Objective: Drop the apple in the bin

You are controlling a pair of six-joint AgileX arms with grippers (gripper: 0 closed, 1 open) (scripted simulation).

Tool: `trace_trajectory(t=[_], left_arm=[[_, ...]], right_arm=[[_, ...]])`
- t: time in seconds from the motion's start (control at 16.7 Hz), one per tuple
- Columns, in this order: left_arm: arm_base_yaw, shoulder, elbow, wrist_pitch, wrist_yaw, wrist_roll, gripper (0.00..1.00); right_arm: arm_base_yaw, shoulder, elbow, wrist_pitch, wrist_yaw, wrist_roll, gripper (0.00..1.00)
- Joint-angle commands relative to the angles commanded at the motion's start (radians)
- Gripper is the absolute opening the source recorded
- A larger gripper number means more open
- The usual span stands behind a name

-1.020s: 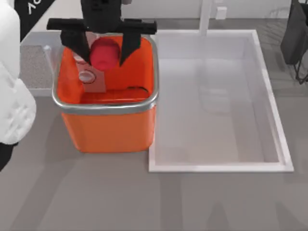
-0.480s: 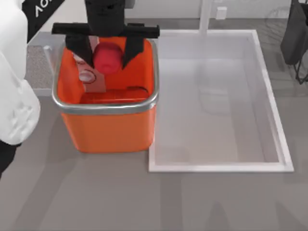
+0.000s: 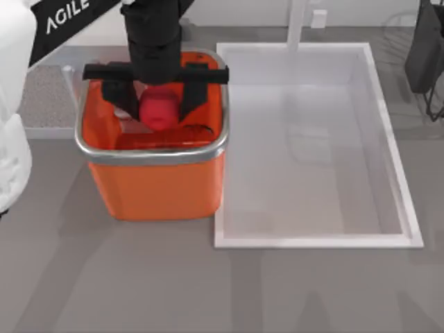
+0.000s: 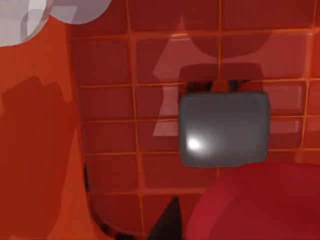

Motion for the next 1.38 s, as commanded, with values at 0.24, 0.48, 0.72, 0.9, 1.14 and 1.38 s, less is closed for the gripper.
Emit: trace_trajectory(t=[0.24,0.48,0.72,0.9,1.14,1.38], left_arm=[[-0.001,-0.010,-0.033,0.032,-0.001,0.001,0.00],[-0.001,-0.010,-0.033,0.032,-0.001,0.001,0.15],[-0.001,-0.010,-0.033,0.032,-0.001,0.001,0.45],[-0.001,-0.010,-0.033,0.032,-0.001,0.001,0.68],[-0.001,-0.010,-0.033,0.032,-0.001,0.001,0.98],[-0.001,-0.010,-0.033,0.032,-0.001,0.001,1.00]], right_arm=[[0.000,0.000,0.000,0.000,0.000,0.000,1.00],[0.000,0.000,0.000,0.000,0.000,0.000,1.00],[0.000,0.000,0.000,0.000,0.000,0.000,1.00],[0.000,0.000,0.000,0.000,0.000,0.000,1.00],[0.000,0.000,0.000,0.000,0.000,0.000,1.00],[0.000,0.000,0.000,0.000,0.000,0.000,1.00]])
